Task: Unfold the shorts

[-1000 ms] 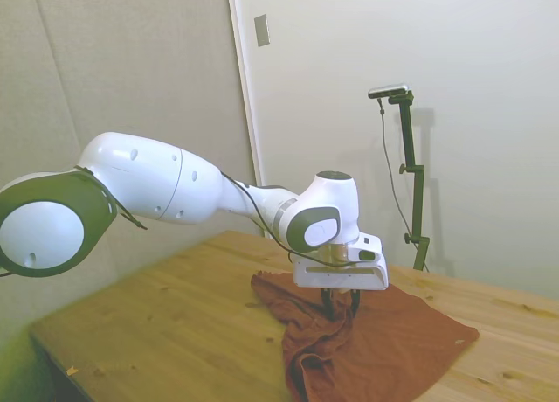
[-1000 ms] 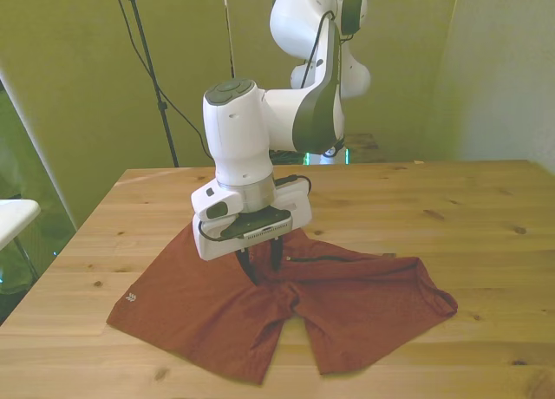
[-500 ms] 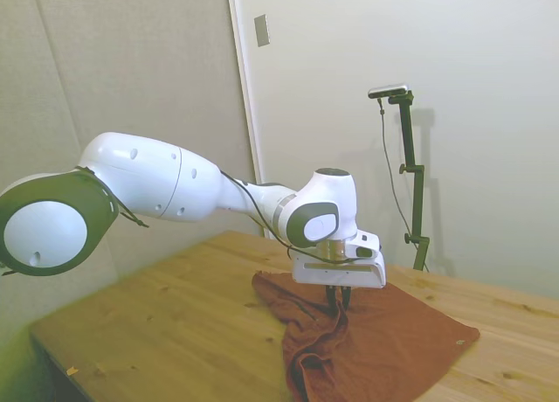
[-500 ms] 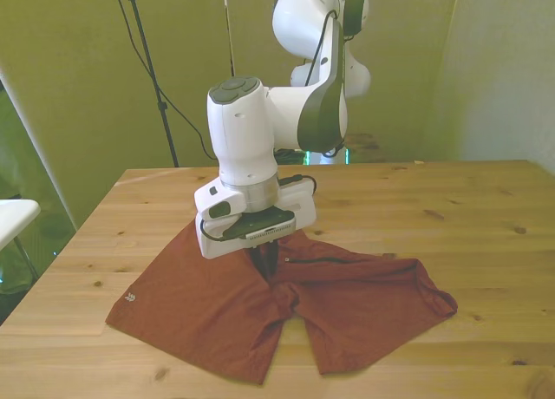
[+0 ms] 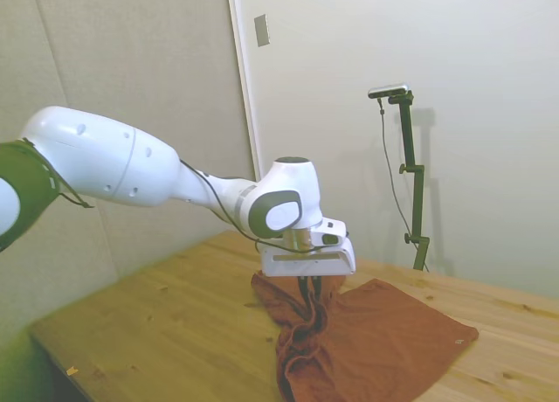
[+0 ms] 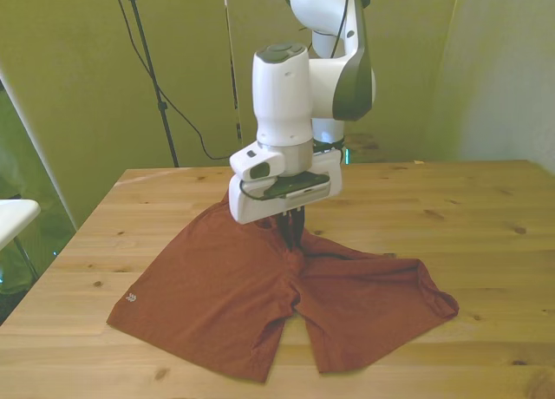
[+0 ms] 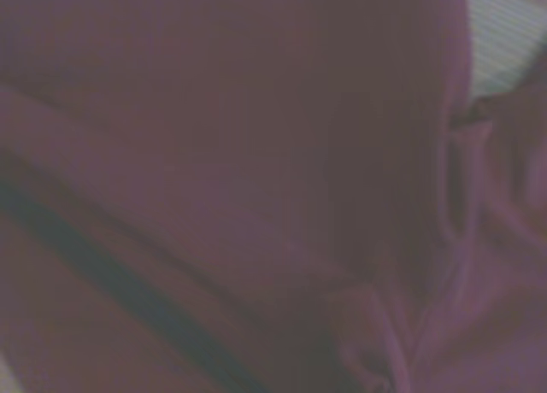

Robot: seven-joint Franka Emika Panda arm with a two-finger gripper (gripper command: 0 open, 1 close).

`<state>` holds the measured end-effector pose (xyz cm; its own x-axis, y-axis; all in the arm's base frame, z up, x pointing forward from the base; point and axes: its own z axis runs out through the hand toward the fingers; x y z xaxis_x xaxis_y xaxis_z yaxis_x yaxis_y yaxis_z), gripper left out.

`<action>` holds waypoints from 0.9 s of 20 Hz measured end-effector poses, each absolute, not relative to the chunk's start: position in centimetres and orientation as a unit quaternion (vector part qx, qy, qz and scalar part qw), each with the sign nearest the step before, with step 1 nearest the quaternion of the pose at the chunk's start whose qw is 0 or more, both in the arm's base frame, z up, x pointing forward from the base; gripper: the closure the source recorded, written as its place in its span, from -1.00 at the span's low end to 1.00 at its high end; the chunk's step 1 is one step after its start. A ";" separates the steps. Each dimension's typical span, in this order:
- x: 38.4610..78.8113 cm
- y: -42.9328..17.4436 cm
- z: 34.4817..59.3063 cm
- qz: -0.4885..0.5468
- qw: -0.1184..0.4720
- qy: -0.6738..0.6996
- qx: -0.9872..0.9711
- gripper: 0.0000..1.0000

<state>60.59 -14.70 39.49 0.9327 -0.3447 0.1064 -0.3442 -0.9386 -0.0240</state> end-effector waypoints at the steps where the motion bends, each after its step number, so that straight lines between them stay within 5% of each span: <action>1: 59.7 -13.4 39.8 -0.057 0.001 0.172 -0.984 1.00; 9: 53.5 -1.8 40.9 -0.058 -0.018 0.156 -0.986 1.00; 18: 48.8 6.7 37.0 -0.032 -0.054 0.119 -0.991 1.00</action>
<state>48.75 6.67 36.99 0.9698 -0.2319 0.0755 -0.2387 -0.9661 0.0986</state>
